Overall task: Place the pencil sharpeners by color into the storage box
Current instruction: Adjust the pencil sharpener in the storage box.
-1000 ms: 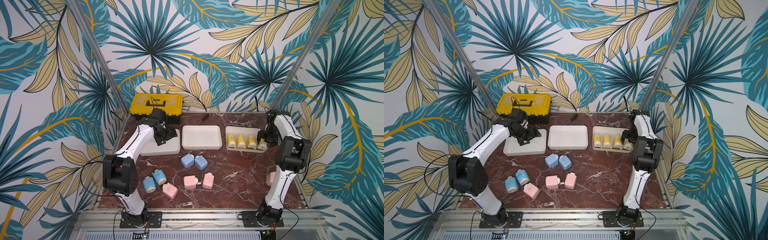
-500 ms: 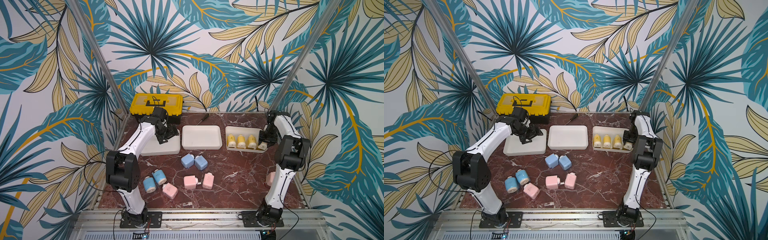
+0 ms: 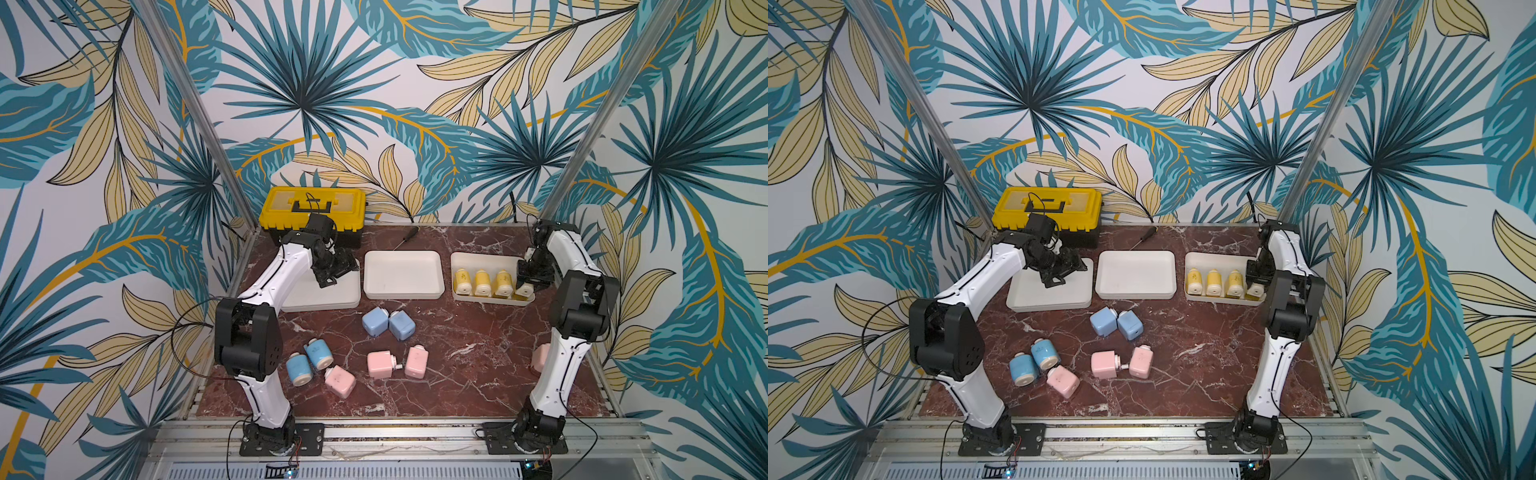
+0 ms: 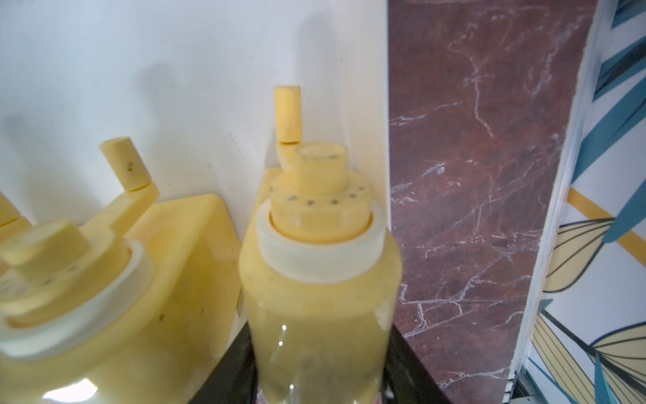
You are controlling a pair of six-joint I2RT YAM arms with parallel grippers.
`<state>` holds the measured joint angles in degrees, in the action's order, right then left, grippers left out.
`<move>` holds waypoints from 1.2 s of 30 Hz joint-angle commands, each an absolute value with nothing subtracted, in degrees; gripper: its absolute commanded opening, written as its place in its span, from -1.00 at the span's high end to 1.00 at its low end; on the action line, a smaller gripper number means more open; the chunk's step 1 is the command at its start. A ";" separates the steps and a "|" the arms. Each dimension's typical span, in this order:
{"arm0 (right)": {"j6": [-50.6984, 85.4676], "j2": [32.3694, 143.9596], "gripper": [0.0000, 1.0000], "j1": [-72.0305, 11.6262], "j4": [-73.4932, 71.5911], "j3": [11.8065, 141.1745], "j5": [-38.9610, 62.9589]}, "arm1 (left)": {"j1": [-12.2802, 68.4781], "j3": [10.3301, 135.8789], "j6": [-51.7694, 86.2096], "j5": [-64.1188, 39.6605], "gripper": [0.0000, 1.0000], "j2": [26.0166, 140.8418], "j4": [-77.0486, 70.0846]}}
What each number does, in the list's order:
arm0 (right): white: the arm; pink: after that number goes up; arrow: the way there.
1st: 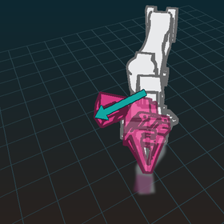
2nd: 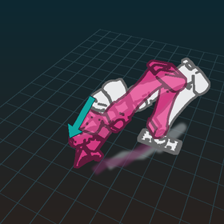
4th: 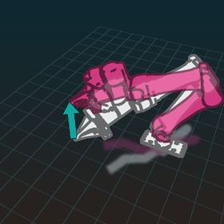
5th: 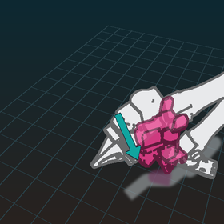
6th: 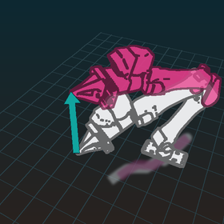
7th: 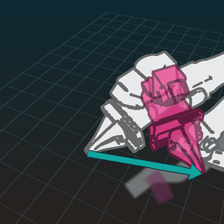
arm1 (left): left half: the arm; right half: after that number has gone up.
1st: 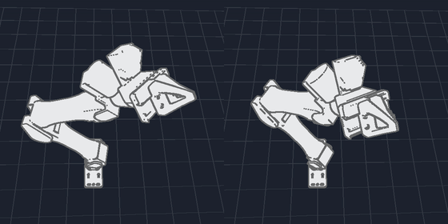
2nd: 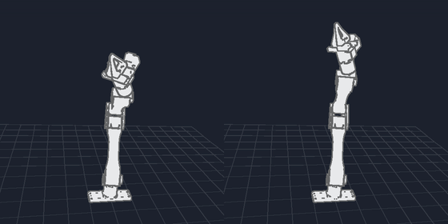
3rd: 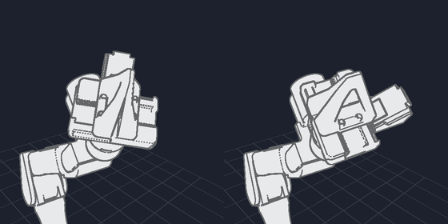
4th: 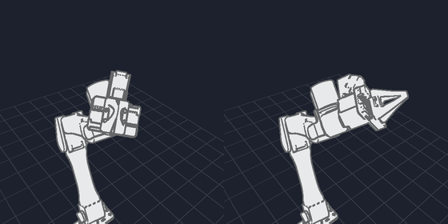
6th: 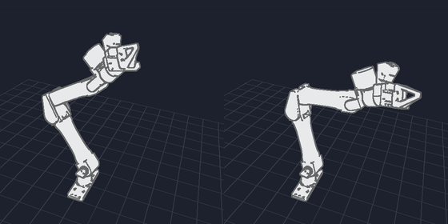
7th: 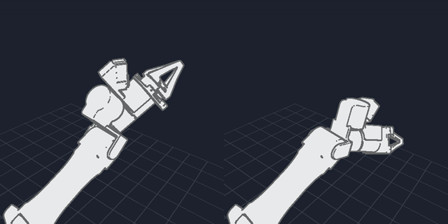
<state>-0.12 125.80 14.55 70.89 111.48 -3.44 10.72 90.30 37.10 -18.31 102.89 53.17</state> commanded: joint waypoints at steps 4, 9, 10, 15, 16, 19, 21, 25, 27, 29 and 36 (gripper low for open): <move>-3.10 125.88 0.19 13.12 66.05 109.02 -3.51 | 10.64 91.47 35.25 -18.50 -0.69 102.34 52.62; -4.89 123.40 0.19 13.11 64.14 105.23 -4.40 | 10.30 90.93 34.73 -18.44 -0.69 101.69 52.69; -5.08 122.80 0.19 13.11 63.73 104.76 -4.45 | 10.24 90.88 34.63 -18.46 -0.69 101.69 52.69; -5.28 122.24 0.13 13.10 63.67 104.81 -5.57 | 10.05 90.83 34.43 -18.77 -0.69 101.27 52.71; -5.21 122.43 0.11 13.12 63.79 104.94 -5.54 | 10.09 90.72 34.43 -18.67 -0.69 101.10 52.65; -4.90 123.21 0.04 13.16 64.08 105.38 -6.10 | 10.00 90.22 34.44 -18.45 -0.69 100.43 52.65; -4.67 123.52 -0.04 13.11 64.21 105.55 -6.45 | 9.91 90.04 34.49 -18.39 -0.70 100.29 52.62; -4.24 123.25 -0.18 13.15 64.24 105.83 -7.28 | 9.93 90.17 34.78 -18.52 -0.70 100.29 52.65; -4.11 122.72 -0.24 13.14 64.25 105.82 -7.45 | 9.93 90.33 34.88 -18.56 -0.70 100.28 52.69; -3.96 122.23 -0.27 13.11 64.26 105.82 -7.56 | 9.93 90.35 35.04 -18.56 -0.69 100.20 52.69; -2.84 118.53 -0.30 13.11 65.07 105.82 -8.00 | 9.93 89.83 35.41 -18.64 -0.69 99.50 52.65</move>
<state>-3.90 122.52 13.43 64.34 106.02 -7.07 10.39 90.26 35.40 -18.31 102.02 53.17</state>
